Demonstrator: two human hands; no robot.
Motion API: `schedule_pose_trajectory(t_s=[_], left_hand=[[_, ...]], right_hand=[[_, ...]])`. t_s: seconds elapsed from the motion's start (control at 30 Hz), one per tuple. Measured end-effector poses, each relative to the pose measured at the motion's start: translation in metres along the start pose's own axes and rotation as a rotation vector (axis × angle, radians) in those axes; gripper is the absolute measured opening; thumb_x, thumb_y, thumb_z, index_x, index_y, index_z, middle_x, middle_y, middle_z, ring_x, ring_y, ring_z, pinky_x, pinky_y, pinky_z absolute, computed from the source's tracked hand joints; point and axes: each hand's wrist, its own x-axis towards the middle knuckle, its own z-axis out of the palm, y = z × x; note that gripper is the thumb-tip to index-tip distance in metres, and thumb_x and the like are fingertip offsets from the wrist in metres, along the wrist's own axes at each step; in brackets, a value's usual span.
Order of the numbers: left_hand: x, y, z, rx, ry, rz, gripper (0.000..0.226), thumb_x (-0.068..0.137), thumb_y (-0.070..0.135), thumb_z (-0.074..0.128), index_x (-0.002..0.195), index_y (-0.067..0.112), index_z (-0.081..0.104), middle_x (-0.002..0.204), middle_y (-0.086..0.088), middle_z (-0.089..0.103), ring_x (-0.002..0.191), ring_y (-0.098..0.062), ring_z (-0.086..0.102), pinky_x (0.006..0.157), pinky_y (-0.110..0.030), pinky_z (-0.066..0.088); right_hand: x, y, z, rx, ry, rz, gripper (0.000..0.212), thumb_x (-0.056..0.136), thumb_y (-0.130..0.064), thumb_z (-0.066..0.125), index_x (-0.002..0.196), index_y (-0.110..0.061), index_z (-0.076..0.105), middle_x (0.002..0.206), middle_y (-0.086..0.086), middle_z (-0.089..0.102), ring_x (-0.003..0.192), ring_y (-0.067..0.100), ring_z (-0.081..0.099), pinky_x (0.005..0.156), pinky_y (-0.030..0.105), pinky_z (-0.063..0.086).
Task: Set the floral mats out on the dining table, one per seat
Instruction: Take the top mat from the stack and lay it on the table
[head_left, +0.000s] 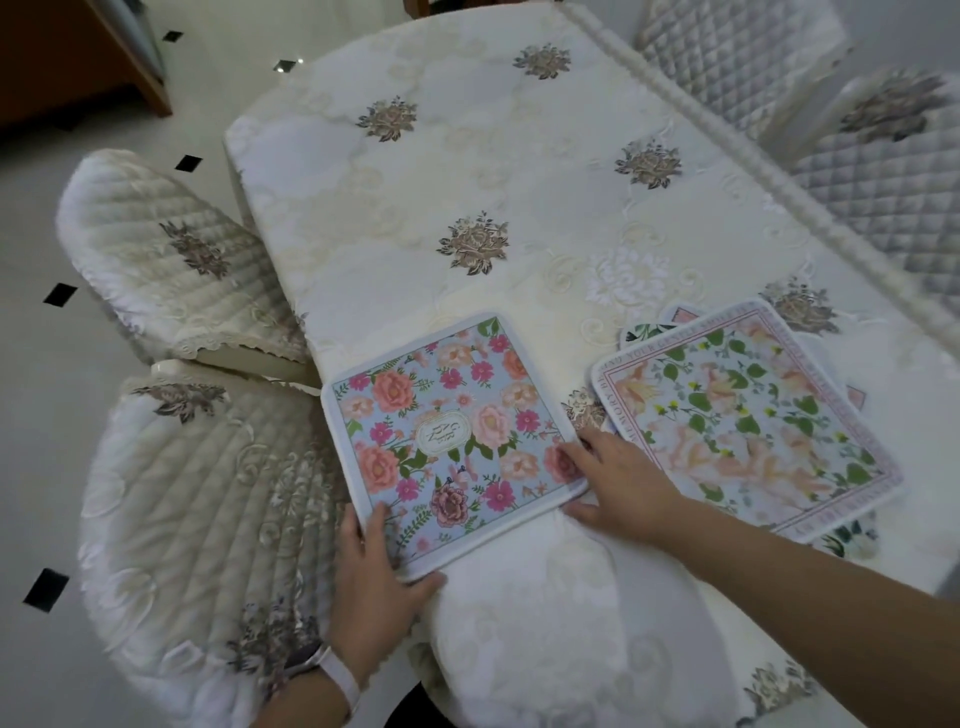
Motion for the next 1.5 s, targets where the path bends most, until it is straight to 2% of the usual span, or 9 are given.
schedule_pose_trajectory(t_s=[0.13, 0.23, 0.4, 0.73, 0.93, 1.1, 1.2, 1.3, 1.5], left_hand=[[0.003, 0.0, -0.004, -0.018, 0.027, 0.025, 0.11, 0.063, 0.057, 0.082, 0.15, 0.031, 0.02, 0.157, 0.014, 0.005, 0.144, -0.021, 0.023, 0.113, -0.045, 0.034], [0.005, -0.002, -0.003, -0.043, 0.036, 0.032, 0.108, 0.063, 0.058, 0.081, 0.15, 0.032, 0.022, 0.157, 0.017, 0.003, 0.145, -0.019, 0.021, 0.114, -0.045, 0.034], [0.004, -0.004, -0.002, 0.003, 0.047, 0.03, 0.105, 0.066, 0.056, 0.08, 0.15, 0.028, 0.024, 0.16, 0.01, 0.0, 0.147, -0.02, 0.015, 0.117, -0.041, 0.028], [0.001, -0.007, 0.003, -0.057, 0.014, 0.003, 0.1, 0.07, 0.049, 0.08, 0.151, 0.03, 0.023, 0.16, 0.01, -0.007, 0.147, -0.021, 0.015, 0.116, -0.039, 0.027], [-0.008, -0.007, 0.003, 0.033, 0.053, 0.025, 0.094, 0.069, 0.056, 0.075, 0.148, 0.028, 0.031, 0.16, -0.001, 0.001, 0.147, -0.026, 0.008, 0.117, -0.05, 0.025], [-0.008, 0.014, -0.013, 0.085, 0.091, 0.188, 0.074, 0.082, 0.049, 0.062, 0.144, 0.018, 0.037, 0.157, -0.005, 0.016, 0.144, -0.027, 0.02, 0.111, -0.05, 0.034], [-0.001, 0.035, -0.023, 0.066, 0.013, 0.308, 0.067, 0.088, 0.042, 0.059, 0.146, 0.021, 0.034, 0.156, -0.002, 0.022, 0.144, -0.022, 0.02, 0.115, -0.046, 0.028], [0.011, 0.059, -0.026, 0.12, -0.012, 0.5, 0.055, 0.091, 0.037, 0.057, 0.142, 0.023, 0.04, 0.152, 0.0, 0.032, 0.141, -0.02, 0.024, 0.115, -0.042, 0.028], [0.022, 0.116, 0.003, 0.238, -0.15, 0.704, 0.055, 0.09, 0.039, 0.051, 0.141, 0.02, 0.042, 0.15, -0.002, 0.036, 0.14, -0.021, 0.028, 0.113, -0.041, 0.031]], right_hand=[[0.001, -0.002, 0.004, -0.019, 0.016, 0.007, 0.075, 0.079, -0.059, 0.059, 0.142, -0.02, 0.043, 0.144, 0.01, 0.04, 0.13, 0.029, 0.039, 0.109, 0.041, 0.03], [0.001, -0.002, 0.006, -0.013, 0.023, 0.035, 0.079, 0.076, -0.066, 0.049, 0.141, -0.02, 0.044, 0.143, 0.011, 0.041, 0.13, 0.031, 0.04, 0.109, 0.043, 0.031], [0.001, -0.002, 0.012, 0.005, 0.049, 0.046, 0.077, 0.075, -0.06, 0.062, 0.14, -0.021, 0.046, 0.142, 0.01, 0.043, 0.128, 0.031, 0.042, 0.108, 0.043, 0.033], [0.0, -0.003, 0.014, -0.003, 0.032, 0.064, 0.077, 0.078, -0.061, 0.059, 0.143, -0.025, 0.04, 0.148, 0.008, 0.037, 0.135, 0.028, 0.034, 0.112, 0.042, 0.028], [-0.007, -0.012, 0.009, -0.028, 0.033, 0.078, 0.072, 0.079, -0.059, 0.057, 0.14, -0.022, 0.044, 0.148, 0.008, 0.039, 0.134, 0.028, 0.038, 0.11, 0.043, 0.033], [-0.021, -0.027, -0.005, 0.019, 0.112, 0.114, 0.059, 0.086, -0.047, 0.058, 0.138, -0.021, 0.049, 0.146, 0.004, 0.045, 0.133, 0.024, 0.042, 0.107, 0.039, 0.036], [-0.037, -0.037, -0.013, 0.037, 0.209, 0.146, 0.047, 0.086, -0.038, 0.06, 0.128, -0.019, 0.058, 0.13, 0.0, 0.057, 0.12, 0.022, 0.053, 0.1, 0.037, 0.042], [-0.056, -0.043, -0.022, 0.041, 0.339, 0.214, 0.037, 0.084, -0.032, 0.062, 0.119, -0.018, 0.064, 0.122, 0.0, 0.062, 0.111, 0.022, 0.058, 0.093, 0.037, 0.047], [-0.111, -0.019, -0.029, 0.044, 0.449, 0.416, 0.035, 0.081, -0.025, 0.071, 0.113, -0.012, 0.068, 0.116, 0.005, 0.066, 0.102, 0.028, 0.063, 0.084, 0.04, 0.052]])
